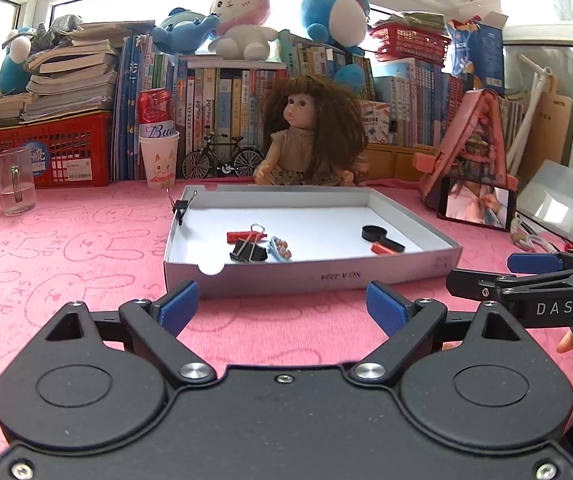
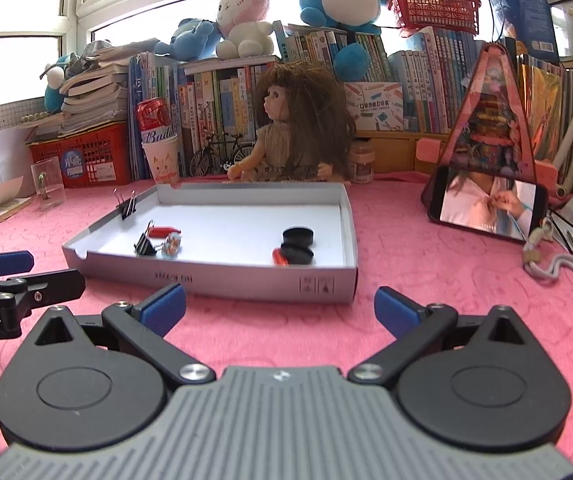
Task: Organize rigid objects
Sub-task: 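Move the left tool toward the blue hair clip while the right tool approaches the walnuts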
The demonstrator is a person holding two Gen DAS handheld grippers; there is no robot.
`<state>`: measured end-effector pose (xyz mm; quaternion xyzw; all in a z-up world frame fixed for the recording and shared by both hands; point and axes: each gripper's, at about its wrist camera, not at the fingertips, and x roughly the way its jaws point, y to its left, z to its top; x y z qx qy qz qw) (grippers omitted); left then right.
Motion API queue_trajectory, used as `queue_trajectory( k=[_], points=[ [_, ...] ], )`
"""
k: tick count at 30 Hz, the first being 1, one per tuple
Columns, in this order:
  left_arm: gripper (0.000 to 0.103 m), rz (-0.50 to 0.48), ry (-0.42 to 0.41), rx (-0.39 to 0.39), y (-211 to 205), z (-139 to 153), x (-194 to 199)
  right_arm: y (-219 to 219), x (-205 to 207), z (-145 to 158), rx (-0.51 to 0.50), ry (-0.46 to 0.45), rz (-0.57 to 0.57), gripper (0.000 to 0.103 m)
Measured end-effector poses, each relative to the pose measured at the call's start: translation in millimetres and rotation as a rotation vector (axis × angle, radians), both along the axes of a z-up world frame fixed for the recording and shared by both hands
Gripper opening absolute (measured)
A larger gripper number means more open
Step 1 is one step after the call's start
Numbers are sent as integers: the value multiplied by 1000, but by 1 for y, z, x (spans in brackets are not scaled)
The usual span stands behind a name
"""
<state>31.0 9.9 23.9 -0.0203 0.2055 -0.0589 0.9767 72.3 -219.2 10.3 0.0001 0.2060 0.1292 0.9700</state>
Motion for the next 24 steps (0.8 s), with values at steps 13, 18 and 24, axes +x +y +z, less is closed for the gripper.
queue_trajectory(
  k=[13, 18, 24],
  points=[
    [83, -38, 57, 48, 14, -17, -19, -11, -19, -20, -74, 0, -19, 103],
    [69, -40, 106, 35, 23, -24, -20, -15, -28, -26, -79, 1, 1, 103],
    [62, -43, 107, 42, 22, -27, -19, -6, -38, -29, -116, -21, 52, 103]
  ],
)
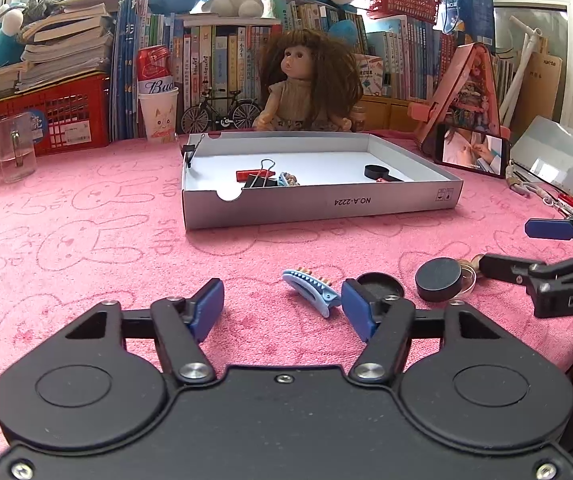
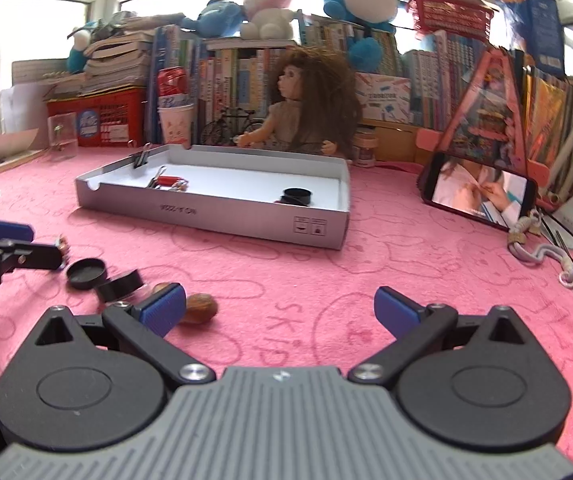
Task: Organize rigid objects
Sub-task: 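Move the left tool toward the blue hair clip while the right tool approaches the walnuts, then grasp the blue bear hair clip with the left tool while the right tool grasps a walnut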
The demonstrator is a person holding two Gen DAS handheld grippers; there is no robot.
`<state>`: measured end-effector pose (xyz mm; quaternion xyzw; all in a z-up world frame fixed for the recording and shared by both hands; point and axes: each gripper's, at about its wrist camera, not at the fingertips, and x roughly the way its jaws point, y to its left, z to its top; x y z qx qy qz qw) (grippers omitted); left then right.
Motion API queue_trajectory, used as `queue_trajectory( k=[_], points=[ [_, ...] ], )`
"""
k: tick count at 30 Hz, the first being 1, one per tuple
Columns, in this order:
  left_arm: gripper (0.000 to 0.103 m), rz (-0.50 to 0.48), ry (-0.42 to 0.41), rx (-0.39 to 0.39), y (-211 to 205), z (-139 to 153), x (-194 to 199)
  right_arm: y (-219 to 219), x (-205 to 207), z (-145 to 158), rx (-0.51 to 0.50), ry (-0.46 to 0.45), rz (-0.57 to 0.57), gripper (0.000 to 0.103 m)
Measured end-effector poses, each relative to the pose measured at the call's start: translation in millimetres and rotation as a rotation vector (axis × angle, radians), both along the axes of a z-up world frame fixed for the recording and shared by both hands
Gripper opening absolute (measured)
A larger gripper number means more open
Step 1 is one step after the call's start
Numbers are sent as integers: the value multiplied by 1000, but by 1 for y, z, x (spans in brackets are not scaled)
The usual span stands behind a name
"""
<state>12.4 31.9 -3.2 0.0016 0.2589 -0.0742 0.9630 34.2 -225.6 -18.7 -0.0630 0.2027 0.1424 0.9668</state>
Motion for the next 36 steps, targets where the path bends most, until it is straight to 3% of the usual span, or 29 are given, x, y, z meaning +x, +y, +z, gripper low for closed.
queue_trajectory(
  k=[9, 23, 30, 36],
  points=[
    [61, 55, 1, 16, 4, 0, 4, 10, 1, -5, -29, 22, 42, 94],
    [58, 192, -7, 17, 31, 4, 5, 9, 1, -5, -21, 27, 42, 92],
    [58, 120, -12, -20, 8, 8, 2, 9, 2, -6, -19, 29, 40, 92],
    [58, 218, 30, -30, -21, 5, 12, 11, 3, -7, -14, 33, 35, 92]
  ],
)
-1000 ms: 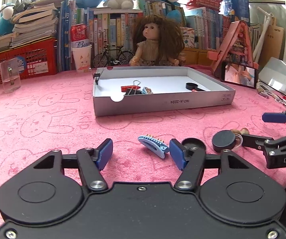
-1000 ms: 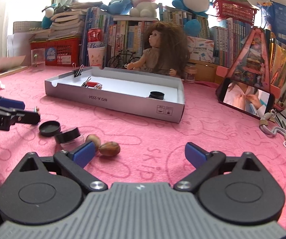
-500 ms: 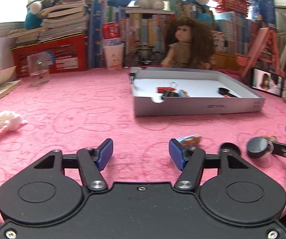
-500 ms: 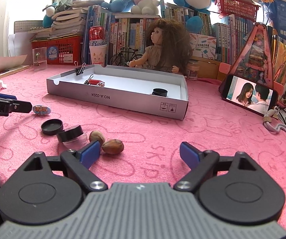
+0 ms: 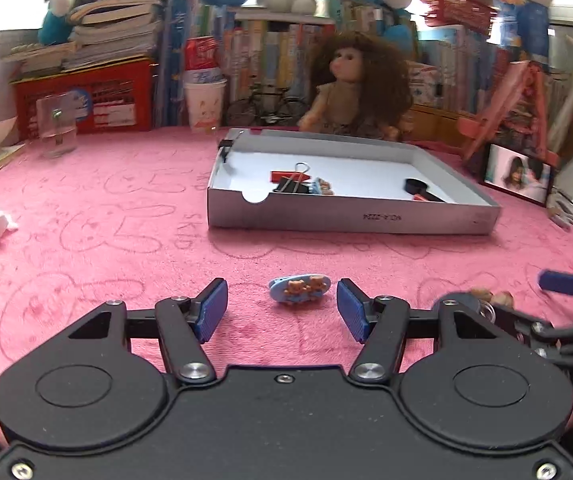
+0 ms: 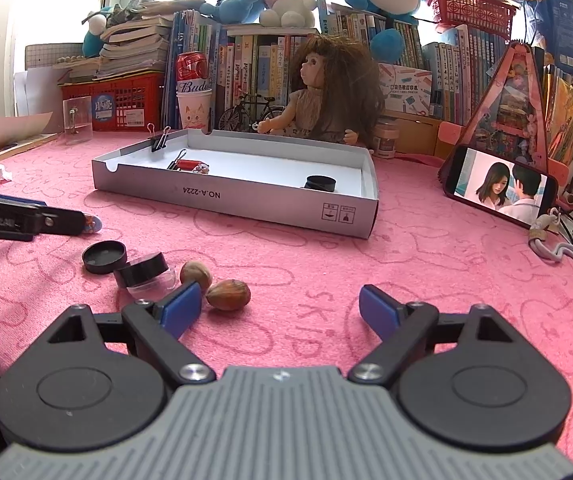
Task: Organize rigid objects
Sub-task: 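Grasp the blue bear hair clip with the left tool while the right tool grasps a walnut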
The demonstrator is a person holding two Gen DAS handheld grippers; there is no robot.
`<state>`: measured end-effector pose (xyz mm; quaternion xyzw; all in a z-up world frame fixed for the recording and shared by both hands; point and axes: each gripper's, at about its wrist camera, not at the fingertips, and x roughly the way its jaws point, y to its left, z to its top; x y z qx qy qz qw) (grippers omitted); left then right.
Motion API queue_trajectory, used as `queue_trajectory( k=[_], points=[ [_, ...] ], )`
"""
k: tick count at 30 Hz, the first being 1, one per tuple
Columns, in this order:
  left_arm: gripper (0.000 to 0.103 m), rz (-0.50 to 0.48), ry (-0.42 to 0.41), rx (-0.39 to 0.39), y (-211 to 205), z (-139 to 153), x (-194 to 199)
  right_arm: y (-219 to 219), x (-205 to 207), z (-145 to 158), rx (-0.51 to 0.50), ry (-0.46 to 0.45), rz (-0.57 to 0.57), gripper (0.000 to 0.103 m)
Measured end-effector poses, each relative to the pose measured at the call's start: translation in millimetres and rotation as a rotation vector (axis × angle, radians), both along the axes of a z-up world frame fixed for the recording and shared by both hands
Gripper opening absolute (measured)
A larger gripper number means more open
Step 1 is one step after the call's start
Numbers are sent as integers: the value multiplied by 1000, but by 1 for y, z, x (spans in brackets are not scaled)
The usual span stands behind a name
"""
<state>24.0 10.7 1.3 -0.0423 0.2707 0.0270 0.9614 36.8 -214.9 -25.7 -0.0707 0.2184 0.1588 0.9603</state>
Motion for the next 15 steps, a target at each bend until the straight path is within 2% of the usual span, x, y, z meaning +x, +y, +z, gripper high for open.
queue_trajectory(
  k=[4, 8, 11, 13, 15],
  points=[
    [58, 87, 10, -23, -11, 0, 11, 0, 0, 0, 13, 5, -9, 92],
    [56, 114, 8, 21, -22, -2, 17, -1, -2, -1, 25, -1, -18, 88],
    [48, 123, 9, 68, -28, -7, 16, 1, -5, -1, 32, -12, -40, 81],
    [45, 119, 4, 76, -30, -8, 14, 2, -7, -2, 33, -22, -41, 76],
    [36, 113, 1, 72, -29, -7, 14, 4, -9, -2, 33, -28, -33, 70]
  ],
)
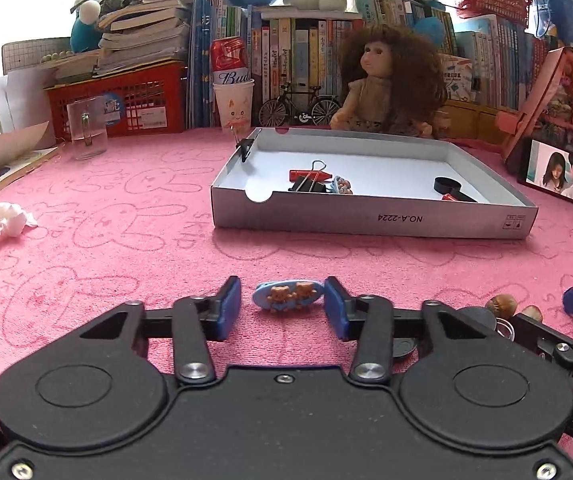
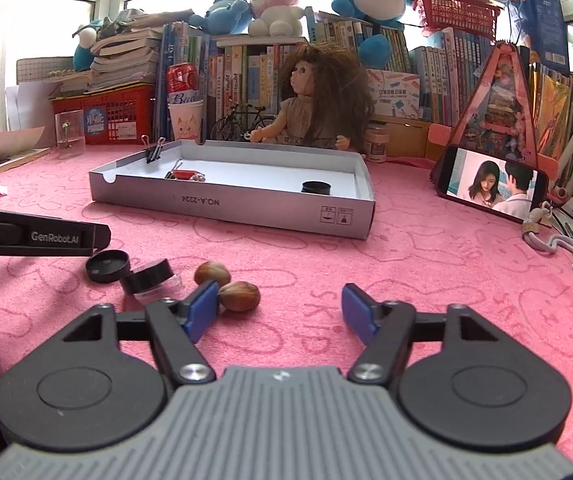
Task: Organize rigid objects
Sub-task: 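Grasp the blue bear hair clip with the left tool while the right tool grasps a walnut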
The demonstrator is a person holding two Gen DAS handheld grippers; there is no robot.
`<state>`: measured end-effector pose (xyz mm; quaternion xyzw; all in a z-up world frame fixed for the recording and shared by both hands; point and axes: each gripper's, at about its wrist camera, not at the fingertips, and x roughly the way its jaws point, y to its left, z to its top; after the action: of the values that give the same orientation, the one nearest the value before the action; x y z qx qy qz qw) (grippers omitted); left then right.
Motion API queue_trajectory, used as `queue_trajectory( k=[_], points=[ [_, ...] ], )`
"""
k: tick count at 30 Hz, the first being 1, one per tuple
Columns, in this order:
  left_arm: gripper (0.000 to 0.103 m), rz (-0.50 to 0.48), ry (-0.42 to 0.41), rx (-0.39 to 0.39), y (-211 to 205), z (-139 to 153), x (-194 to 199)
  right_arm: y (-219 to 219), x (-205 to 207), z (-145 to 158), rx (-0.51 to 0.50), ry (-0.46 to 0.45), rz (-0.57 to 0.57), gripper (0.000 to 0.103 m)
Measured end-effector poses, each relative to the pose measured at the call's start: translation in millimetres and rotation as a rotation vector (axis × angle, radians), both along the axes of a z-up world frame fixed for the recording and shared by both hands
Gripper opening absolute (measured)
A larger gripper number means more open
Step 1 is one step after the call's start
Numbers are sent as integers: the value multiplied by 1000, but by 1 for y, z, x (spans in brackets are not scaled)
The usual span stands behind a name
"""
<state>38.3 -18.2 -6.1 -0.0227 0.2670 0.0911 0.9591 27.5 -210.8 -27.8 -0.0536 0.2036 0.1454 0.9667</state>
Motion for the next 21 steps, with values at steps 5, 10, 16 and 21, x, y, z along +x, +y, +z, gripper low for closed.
queue_trajectory(
  k=[5, 10, 16, 21],
  points=[
    [36, -22, -8, -11, 3, 1, -2, 5, -3, 1, -3, -3, 31, 51],
    [36, -32, -8, -24, 8, 3, -2, 9, -5, 2, -11, -4, 59, 31],
    [36, -32, -10, -27, 11, 6, -1, 9, -4, 3, 3, 0, 54, 25],
    [36, -33, -12, -24, 13, 10, 3, 5, 0, 7, 27, 2, 44, 25]
  ],
)
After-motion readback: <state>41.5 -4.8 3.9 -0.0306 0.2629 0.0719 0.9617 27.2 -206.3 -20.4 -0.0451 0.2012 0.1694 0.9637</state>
